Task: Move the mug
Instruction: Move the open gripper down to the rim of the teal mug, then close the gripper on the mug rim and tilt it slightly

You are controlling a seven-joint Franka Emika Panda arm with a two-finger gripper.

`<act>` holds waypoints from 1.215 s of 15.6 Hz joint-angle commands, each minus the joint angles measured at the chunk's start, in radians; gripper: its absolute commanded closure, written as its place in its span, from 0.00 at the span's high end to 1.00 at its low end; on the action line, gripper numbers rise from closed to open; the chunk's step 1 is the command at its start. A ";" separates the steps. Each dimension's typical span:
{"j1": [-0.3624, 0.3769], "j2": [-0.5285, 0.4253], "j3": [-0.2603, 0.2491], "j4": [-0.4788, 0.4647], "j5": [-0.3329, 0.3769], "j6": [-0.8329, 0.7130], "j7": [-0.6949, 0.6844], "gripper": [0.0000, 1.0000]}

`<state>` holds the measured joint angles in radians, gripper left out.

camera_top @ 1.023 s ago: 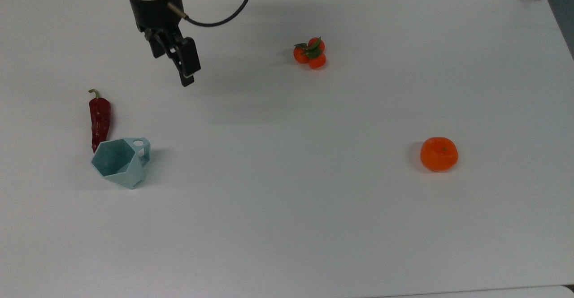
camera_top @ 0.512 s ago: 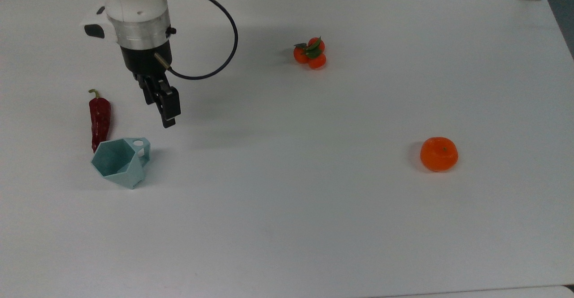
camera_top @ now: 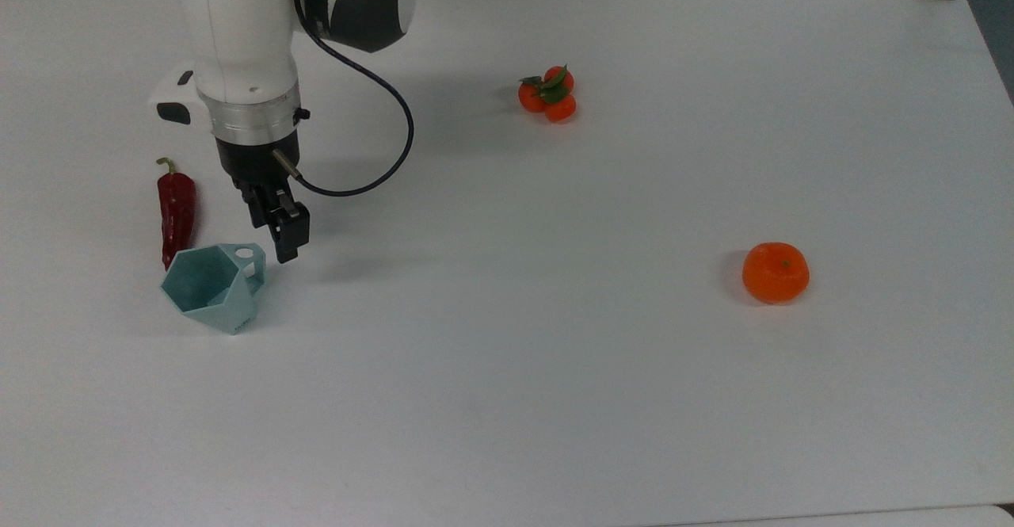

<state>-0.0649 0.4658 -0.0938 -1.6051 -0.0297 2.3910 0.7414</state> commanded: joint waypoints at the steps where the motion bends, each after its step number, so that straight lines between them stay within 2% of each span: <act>1: 0.000 0.019 -0.029 0.019 -0.032 0.014 0.023 0.63; 5: -0.003 0.036 -0.030 0.019 -0.075 0.014 0.023 0.63; 12: -0.003 0.057 -0.030 0.020 -0.082 0.073 0.023 0.63; 19: -0.003 0.082 -0.030 0.030 -0.147 0.099 0.024 0.63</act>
<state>-0.0756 0.5299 -0.1158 -1.5885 -0.1329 2.4540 0.7415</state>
